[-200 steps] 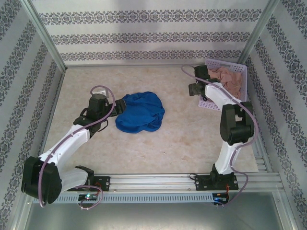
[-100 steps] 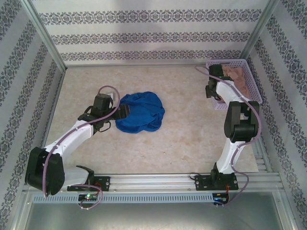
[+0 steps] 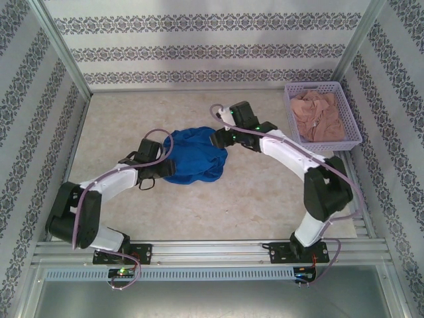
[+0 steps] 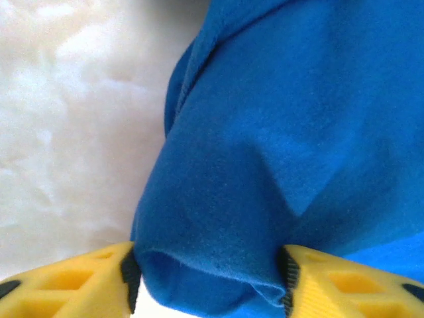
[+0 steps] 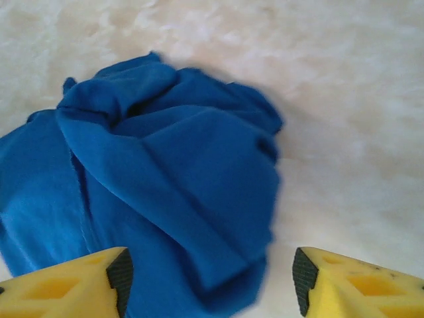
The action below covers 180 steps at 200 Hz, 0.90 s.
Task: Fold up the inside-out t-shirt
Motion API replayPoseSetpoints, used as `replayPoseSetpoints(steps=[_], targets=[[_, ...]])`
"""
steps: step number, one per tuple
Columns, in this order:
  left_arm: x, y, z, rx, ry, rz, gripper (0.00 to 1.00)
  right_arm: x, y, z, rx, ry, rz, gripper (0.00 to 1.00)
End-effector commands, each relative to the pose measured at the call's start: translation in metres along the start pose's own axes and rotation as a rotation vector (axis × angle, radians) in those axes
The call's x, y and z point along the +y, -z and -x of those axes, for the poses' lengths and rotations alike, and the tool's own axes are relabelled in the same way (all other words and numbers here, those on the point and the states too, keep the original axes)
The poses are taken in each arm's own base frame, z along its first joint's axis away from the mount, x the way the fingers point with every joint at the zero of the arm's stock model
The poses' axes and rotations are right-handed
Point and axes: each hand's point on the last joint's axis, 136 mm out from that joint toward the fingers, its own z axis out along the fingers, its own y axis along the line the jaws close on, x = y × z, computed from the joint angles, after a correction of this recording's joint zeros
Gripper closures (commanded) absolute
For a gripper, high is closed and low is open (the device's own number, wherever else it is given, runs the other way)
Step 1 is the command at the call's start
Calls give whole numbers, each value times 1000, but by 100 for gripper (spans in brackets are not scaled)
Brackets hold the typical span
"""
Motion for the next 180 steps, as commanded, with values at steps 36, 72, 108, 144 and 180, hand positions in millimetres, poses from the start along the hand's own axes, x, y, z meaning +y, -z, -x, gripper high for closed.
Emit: replayPoseSetpoints(steps=[36,72,108,144,180], targets=[[-29,-1,34,-62,-18,-104,74,24,-60,-4,55,-115,177,78],[-45,46,67,-230,-29,-158,100,20,11,53,-140,-99,174,100],[-93,179,128,-654,-33,-423,100,28,165,123,-493,-82,218,100],[-115,295,165,-916,-62,-513,100,40,295,153,-784,-22,143,100],[-139,342,175,-958,-162,-547,100,59,359,156,-893,38,139,100]])
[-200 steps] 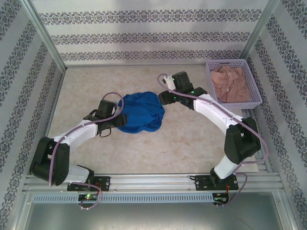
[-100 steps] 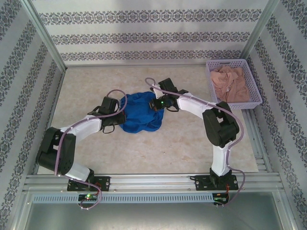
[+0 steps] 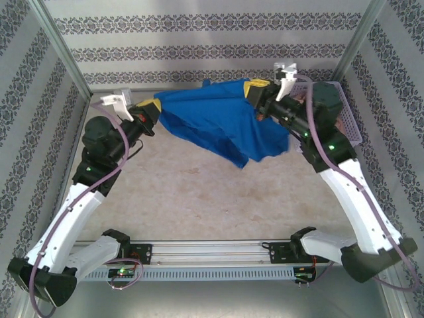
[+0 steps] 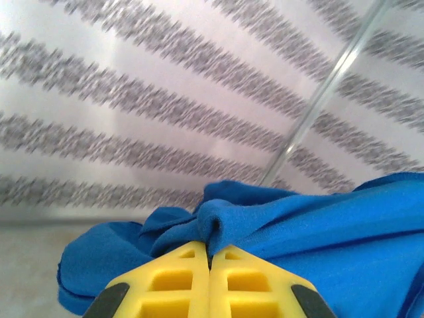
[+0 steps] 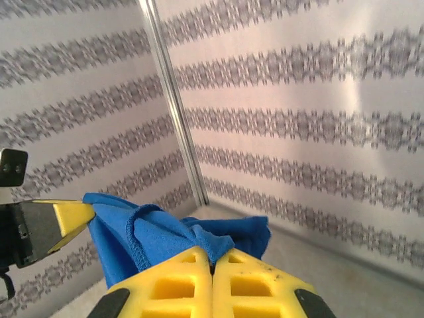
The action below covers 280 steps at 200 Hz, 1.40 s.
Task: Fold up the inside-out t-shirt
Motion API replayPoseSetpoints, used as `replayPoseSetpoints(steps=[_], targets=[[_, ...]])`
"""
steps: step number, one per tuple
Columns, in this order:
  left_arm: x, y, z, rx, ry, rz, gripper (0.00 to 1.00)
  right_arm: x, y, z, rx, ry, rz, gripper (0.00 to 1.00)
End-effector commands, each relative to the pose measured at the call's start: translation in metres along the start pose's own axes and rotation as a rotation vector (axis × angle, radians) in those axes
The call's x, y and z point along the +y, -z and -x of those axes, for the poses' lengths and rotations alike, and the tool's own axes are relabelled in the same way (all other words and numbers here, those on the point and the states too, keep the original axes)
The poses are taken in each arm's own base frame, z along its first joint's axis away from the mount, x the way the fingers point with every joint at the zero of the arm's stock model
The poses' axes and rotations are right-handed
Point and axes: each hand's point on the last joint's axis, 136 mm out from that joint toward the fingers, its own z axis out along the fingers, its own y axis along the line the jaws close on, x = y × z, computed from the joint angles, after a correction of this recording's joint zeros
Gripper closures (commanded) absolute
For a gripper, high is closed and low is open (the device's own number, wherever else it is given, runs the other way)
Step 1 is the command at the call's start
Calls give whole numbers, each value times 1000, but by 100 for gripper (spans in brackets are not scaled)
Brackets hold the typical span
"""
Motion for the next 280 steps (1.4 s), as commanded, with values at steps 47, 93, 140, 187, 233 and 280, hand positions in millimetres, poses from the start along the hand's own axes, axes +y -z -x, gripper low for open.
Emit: replayPoseSetpoints(steps=[47,93,140,187,233,280], targets=[[9,-1,16,101,-147,142,100,-29,14,6,9,33,-189,100],[62,-26,-23,251,-202,343,100,-99,-21,-65,189,28,-408,100],[192,-119,-132,502,-239,651,88,-227,-105,-199,523,-126,-604,82],[182,-91,-188,646,-137,587,31,-235,-62,-301,780,-254,-604,40],[41,-13,-312,884,-28,191,30,-230,35,-367,930,-478,-677,38],[-6,32,-411,1194,-202,86,34,-253,43,-396,996,-574,-729,40]])
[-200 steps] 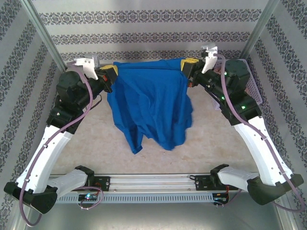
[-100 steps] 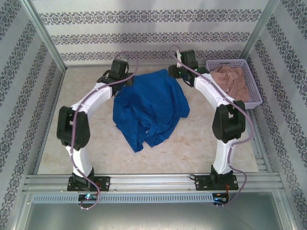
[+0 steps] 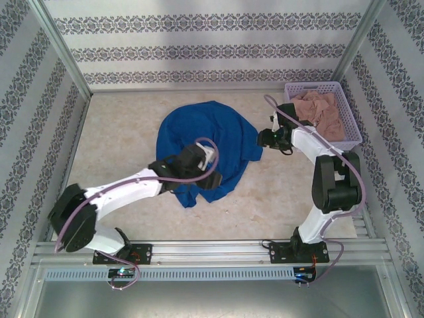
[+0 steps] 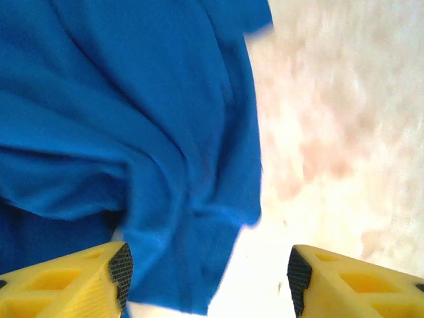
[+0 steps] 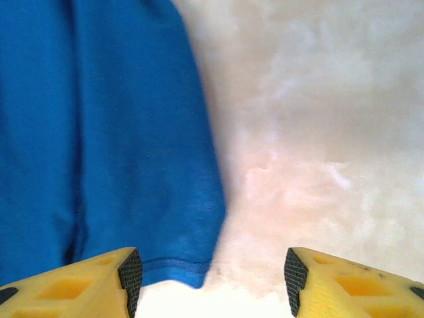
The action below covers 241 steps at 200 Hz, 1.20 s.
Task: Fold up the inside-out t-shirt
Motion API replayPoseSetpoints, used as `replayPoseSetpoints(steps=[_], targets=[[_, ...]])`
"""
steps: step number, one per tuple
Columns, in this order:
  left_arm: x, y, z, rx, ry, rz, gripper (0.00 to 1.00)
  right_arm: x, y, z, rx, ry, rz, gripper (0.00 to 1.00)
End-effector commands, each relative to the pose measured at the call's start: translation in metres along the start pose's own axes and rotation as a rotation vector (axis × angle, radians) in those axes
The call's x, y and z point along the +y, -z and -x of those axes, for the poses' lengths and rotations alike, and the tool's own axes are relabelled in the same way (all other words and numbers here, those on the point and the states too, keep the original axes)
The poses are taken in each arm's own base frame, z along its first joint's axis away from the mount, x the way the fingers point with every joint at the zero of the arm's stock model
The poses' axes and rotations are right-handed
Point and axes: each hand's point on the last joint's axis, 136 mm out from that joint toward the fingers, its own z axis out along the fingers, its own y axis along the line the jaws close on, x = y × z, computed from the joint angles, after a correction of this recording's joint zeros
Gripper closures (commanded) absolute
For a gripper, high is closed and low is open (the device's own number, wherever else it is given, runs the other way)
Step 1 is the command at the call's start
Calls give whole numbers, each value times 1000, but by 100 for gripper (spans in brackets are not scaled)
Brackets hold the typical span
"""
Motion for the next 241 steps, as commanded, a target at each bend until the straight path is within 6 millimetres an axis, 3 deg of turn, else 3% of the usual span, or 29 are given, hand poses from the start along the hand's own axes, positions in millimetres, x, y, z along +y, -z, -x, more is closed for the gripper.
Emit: replayPoseSetpoints(steps=[1,25,53,72,97,137,159,182,195,210,217,241], targets=[[-9,-27,-40,154,-58,26,34,3,-16,-7,63,-34,14,40],[-1,-50,-55,249,-148,113,34,2,-17,-2,52,-32,2,40],[8,-65,-64,295,-182,149,46,-4,-15,3,37,-45,-19,40],[27,-64,-68,302,-194,228,69,-5,-18,3,44,-56,-18,40],[44,-48,-65,255,-146,248,100,-1,-25,-1,74,-69,7,40],[46,-30,-58,170,-76,216,100,28,-39,-14,137,-115,154,40],[47,-23,-54,142,-64,221,100,27,-54,-23,173,-124,142,44],[48,-9,-43,84,-36,212,100,20,-59,-21,169,-141,131,63],[50,0,-34,41,-15,207,100,20,-56,-17,158,-142,138,82],[50,11,-23,-11,11,196,100,25,-43,-8,121,-138,171,100],[51,16,-18,-30,20,195,100,29,-33,-2,91,-133,194,100],[56,39,3,-99,39,201,100,55,29,26,-49,-110,299,100]])
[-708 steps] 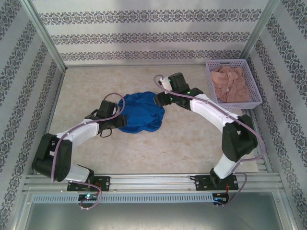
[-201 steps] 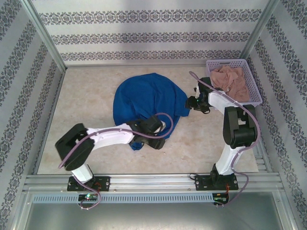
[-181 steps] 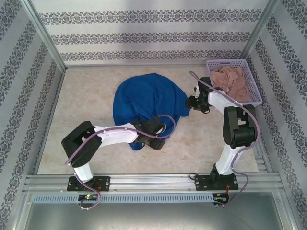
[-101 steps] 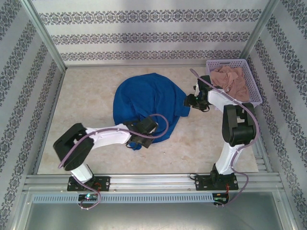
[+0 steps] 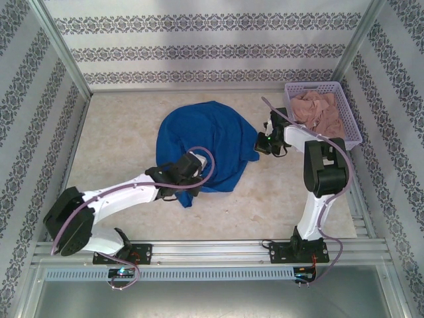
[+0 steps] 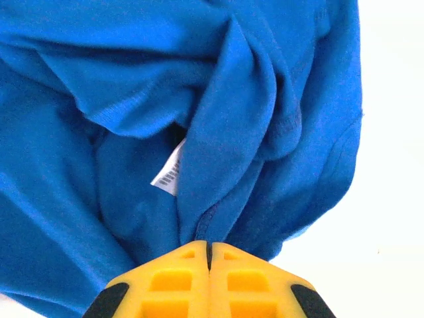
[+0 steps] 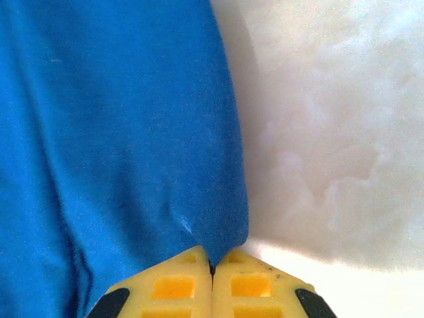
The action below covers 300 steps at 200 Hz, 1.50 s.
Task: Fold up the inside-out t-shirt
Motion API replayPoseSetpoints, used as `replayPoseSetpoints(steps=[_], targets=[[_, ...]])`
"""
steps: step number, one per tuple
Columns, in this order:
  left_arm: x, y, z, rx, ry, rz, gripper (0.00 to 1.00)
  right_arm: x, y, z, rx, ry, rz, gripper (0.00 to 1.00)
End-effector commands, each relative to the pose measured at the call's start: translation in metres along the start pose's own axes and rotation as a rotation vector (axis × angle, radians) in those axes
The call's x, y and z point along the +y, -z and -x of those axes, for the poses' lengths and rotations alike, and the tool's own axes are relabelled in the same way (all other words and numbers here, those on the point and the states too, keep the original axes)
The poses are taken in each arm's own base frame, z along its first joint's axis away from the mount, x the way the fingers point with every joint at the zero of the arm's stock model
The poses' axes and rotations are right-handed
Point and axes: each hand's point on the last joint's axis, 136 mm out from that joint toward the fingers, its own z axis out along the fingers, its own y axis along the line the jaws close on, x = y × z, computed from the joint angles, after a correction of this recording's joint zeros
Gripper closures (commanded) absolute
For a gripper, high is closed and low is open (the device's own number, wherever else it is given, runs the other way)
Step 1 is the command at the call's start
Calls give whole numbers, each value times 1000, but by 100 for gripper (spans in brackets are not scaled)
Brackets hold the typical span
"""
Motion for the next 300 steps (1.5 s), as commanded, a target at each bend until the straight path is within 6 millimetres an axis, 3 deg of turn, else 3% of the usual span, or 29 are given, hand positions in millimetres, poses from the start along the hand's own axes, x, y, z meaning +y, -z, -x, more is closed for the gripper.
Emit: replayPoseSetpoints(steps=[1,30,63,89,130,155,167,186,207,224,250,265,273,281,300], targets=[[12,22,28,-102,55,19,100,48,67,25,-161,55,150,100],[43,74,78,-280,100,76,100,98,154,41,-325,111,289,100],[94,160,136,-533,175,219,100,149,247,56,-507,179,426,100],[118,224,170,-690,193,321,100,179,307,63,-630,218,506,100],[128,324,221,-930,185,408,100,227,387,59,-791,308,608,100],[118,381,249,-1048,125,425,100,251,444,50,-919,364,650,100],[114,398,259,-1072,98,434,100,262,463,41,-965,400,655,100],[113,402,268,-1042,70,450,100,269,474,30,-1007,432,629,100],[118,383,266,-968,69,460,100,258,460,26,-998,419,568,100],[129,347,251,-875,98,460,100,239,433,23,-967,381,503,100],[147,277,216,-742,155,447,100,211,369,9,-850,324,448,100],[165,255,210,-723,210,450,100,200,344,17,-840,288,416,100],[176,250,218,-728,240,441,100,199,340,29,-854,281,400,100],[184,255,234,-754,253,438,100,205,349,47,-896,285,406,100],[196,293,285,-854,236,462,100,226,386,96,-1035,285,447,100]])
